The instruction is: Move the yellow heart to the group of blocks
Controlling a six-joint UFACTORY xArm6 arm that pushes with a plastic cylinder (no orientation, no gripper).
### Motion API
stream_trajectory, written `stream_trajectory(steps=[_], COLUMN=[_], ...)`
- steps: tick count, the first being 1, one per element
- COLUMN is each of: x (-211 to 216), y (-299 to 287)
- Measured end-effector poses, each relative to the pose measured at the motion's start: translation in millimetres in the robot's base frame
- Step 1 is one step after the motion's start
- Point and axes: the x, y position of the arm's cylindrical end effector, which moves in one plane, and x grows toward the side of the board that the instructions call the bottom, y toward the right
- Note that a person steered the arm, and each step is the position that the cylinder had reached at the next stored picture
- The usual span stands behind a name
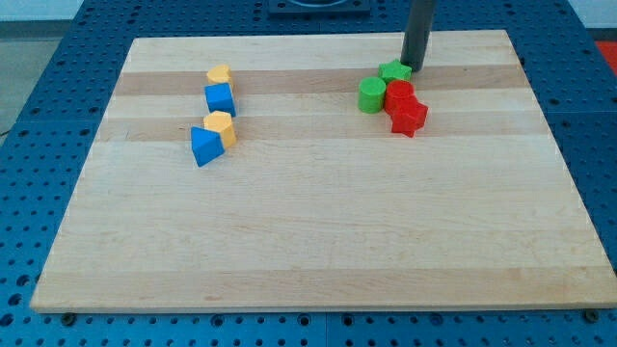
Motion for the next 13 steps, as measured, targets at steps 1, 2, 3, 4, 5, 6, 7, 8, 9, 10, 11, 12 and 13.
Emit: stream_trajectory(steps=[1, 2, 3, 4, 5, 6, 7, 8, 9, 10, 11, 12, 13], x=[-33, -43, -34, -7, 23, 30, 28, 25, 40, 56, 57, 59, 82], y=[-48, -129, -214, -286, -309, -276, -252, -299, -321, -297, -238, -209, -209])
